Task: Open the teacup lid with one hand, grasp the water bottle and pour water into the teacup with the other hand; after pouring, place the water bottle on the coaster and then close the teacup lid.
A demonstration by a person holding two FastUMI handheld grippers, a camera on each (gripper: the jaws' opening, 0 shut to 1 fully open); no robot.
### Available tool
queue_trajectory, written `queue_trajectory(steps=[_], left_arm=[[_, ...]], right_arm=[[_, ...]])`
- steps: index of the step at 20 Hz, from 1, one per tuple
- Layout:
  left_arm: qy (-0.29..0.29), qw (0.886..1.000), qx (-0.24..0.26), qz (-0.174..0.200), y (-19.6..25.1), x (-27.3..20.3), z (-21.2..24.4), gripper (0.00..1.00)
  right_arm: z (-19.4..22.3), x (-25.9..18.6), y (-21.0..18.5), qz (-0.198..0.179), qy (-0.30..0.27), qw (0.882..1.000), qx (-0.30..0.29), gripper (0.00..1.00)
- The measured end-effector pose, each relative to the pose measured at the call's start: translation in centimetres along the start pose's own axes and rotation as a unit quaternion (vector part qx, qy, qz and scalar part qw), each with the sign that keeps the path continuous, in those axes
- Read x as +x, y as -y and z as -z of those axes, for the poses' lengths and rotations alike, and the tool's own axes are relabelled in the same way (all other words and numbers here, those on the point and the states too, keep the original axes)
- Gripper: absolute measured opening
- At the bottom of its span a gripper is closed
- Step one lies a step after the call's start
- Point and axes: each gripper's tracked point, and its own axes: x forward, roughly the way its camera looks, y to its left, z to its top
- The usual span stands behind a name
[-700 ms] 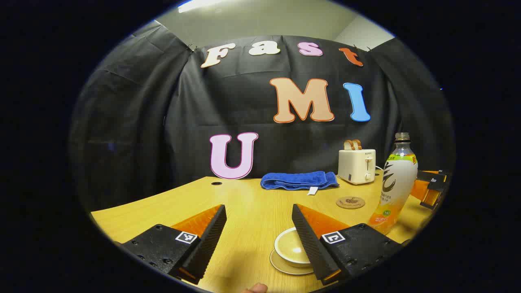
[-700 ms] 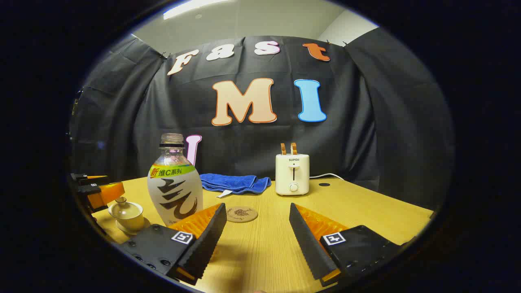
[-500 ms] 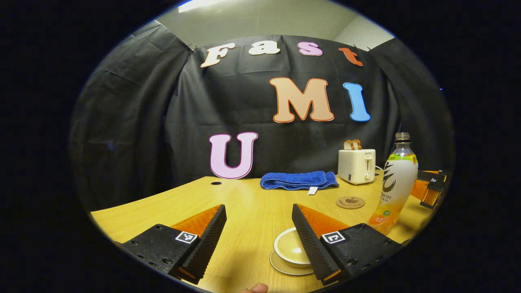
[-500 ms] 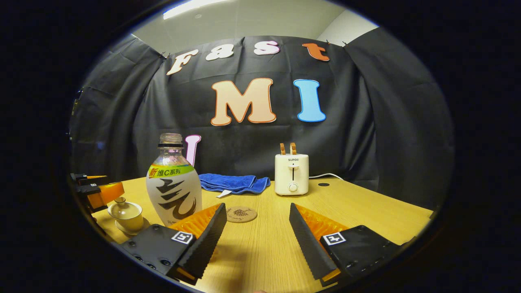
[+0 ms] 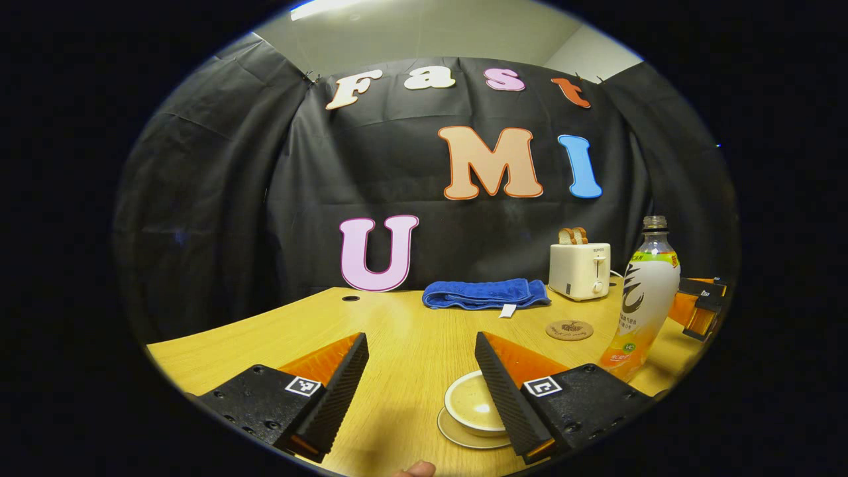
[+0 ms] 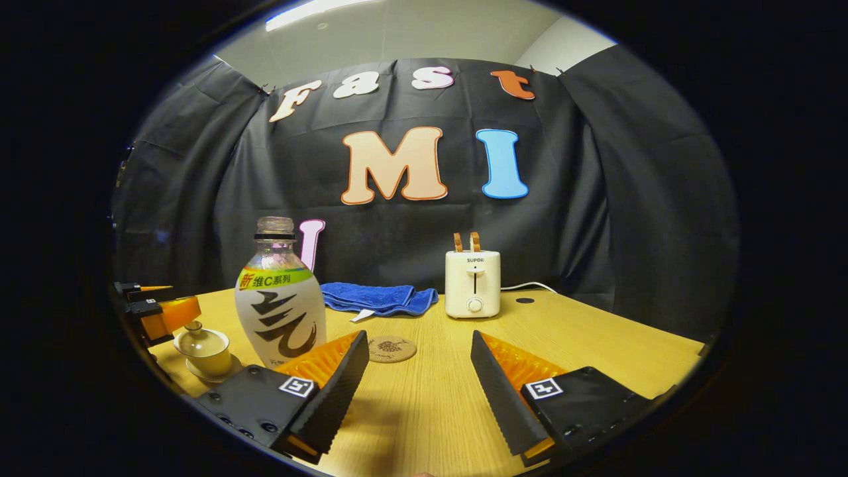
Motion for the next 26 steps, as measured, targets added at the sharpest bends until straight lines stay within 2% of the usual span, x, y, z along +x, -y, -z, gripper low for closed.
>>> queue_trajectory(steps=[2,3,10,11,12,19,23,26], left_arm=[[0.000,1.000,0.000,0.000,0.0,0.1,0.0,0.94],[0.000,1.000,0.000,0.001,0.0,0.0,0.1,0.95],[0.000,1.000,0.000,0.002,0.1,0.0,-0.1,0.94],[-0.002,1.000,0.001,0.006,0.3,-0.1,0.1,0.94],[-0.004,1.000,0.002,0.010,0.5,-0.2,0.1,0.94],[0.004,0.998,0.017,0.068,3.6,-1.4,-1.9,0.94],[-0.029,0.995,0.025,0.091,4.9,-1.5,-0.8,0.96],[-0.057,0.994,0.024,0.095,5.2,-1.4,0.4,0.93]], right_arm=[[-0.1,-0.1,0.0,0.000,0.000,1.000,0.000,0.99],[-0.1,-0.1,0.1,0.001,0.000,1.000,0.000,0.95],[-0.1,0.1,0.4,0.008,0.001,1.000,0.000,0.95],[0.0,0.0,0.3,0.009,0.001,1.000,0.000,0.99],[-0.1,0.0,0.3,0.008,0.001,1.000,0.000,0.95],[-0.1,0.0,0.1,0.004,0.001,1.000,0.000,0.95],[0.0,0.0,0.0,0.000,0.001,1.000,0.001,0.95],[-0.1,0.0,0.0,-0.002,0.001,1.000,0.001,0.94]])
